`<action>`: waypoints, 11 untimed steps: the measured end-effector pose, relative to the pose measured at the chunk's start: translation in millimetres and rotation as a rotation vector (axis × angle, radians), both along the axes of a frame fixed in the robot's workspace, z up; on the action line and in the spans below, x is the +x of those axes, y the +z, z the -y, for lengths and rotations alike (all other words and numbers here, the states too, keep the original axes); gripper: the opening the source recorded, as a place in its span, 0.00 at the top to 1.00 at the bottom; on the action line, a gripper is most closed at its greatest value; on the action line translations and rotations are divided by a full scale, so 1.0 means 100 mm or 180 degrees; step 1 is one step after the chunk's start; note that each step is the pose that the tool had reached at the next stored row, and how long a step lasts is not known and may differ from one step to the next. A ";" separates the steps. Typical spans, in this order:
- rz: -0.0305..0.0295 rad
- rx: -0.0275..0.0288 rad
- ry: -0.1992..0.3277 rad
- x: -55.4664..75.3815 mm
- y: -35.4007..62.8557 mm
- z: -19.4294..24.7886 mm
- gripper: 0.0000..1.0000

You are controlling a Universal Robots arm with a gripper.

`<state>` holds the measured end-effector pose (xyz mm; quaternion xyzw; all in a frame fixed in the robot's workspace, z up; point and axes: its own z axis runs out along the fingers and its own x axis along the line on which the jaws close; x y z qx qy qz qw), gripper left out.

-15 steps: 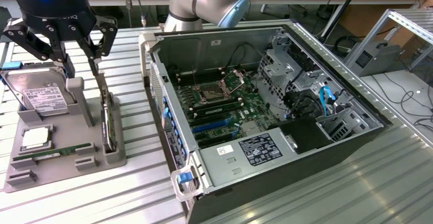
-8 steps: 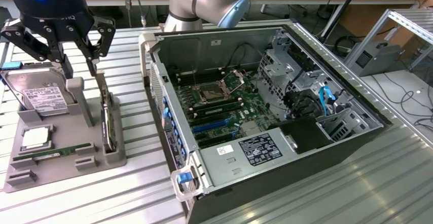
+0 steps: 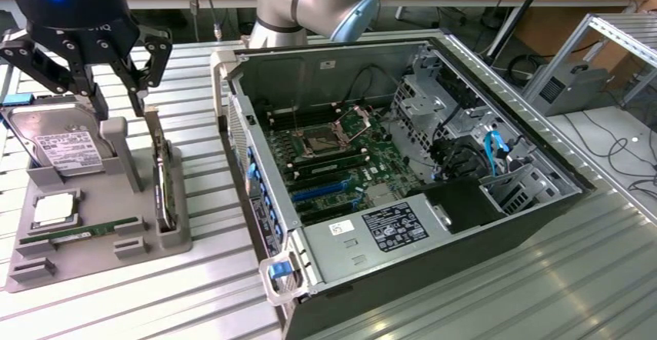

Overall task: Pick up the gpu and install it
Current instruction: 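Pick up the gpu and move the gpu toward the slot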

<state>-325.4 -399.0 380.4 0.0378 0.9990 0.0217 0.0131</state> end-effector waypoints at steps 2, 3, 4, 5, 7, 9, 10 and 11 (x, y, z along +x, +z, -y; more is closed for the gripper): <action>0.0000 0.0000 0.0000 -0.01 -0.002 0.000 0.58; 0.0000 0.0000 0.0000 -0.01 -0.003 0.000 0.58; 0.0000 0.0000 0.0000 -0.02 -0.004 0.000 0.58; 0.0000 0.0000 0.0000 -0.02 -0.005 0.000 0.58; 0.0000 0.0000 0.0000 -0.03 -0.008 0.000 0.58; 0.0000 0.0000 0.0000 -0.04 -0.010 0.000 0.58; 0.0000 0.0000 0.0000 -0.04 -0.011 0.000 0.58; 0.0000 0.0000 0.0000 -0.05 -0.012 0.000 0.58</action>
